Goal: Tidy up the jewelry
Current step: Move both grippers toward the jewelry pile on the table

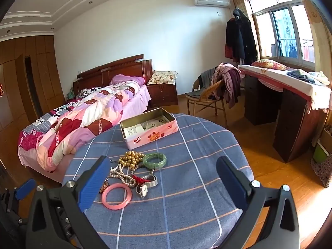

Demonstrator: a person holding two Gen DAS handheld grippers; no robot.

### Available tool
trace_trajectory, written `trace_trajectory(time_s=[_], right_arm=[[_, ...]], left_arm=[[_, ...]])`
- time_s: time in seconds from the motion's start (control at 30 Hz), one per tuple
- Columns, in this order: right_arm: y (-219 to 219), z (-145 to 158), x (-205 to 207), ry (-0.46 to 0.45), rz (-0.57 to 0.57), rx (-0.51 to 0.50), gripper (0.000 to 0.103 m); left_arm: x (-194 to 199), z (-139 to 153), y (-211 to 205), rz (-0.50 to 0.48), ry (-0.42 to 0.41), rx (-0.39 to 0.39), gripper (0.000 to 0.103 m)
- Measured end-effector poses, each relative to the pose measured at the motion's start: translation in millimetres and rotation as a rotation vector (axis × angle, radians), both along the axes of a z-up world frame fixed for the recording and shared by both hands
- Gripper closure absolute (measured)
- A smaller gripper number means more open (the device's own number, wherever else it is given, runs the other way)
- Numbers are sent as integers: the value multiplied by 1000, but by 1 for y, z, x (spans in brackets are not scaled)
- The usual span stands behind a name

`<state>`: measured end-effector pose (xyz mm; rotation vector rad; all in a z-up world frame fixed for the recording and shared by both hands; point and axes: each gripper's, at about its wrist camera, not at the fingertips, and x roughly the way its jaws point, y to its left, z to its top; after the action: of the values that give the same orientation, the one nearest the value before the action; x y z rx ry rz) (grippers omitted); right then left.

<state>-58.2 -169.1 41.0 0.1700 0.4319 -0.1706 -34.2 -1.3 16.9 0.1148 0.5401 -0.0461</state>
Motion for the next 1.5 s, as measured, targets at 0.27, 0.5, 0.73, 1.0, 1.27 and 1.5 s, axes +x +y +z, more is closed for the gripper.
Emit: trace_trajectory(time_s=[0.27, 0.5, 0.73, 1.0, 1.27, 1.5], right_arm=[[-1, 1, 0, -5, 2, 16, 0], [-2, 1, 0, -3, 0, 14, 0], [0, 3, 2, 1, -3, 6, 0], [-5, -2, 6, 30, -11, -19, 0], [1, -5, 8, 34, -11, -13, 0], [2, -8, 12, 29, -11, 4, 0]], left_arm=[[0, 1, 1, 1, 1, 0, 10], [0, 1, 1, 1, 0, 0, 10], [0, 0, 1, 2, 1, 4, 10], [3, -3, 1, 8, 15, 10, 10], [5, -5, 1, 11, 19, 12, 10], [12, -13, 4, 22, 37, 19, 10]])
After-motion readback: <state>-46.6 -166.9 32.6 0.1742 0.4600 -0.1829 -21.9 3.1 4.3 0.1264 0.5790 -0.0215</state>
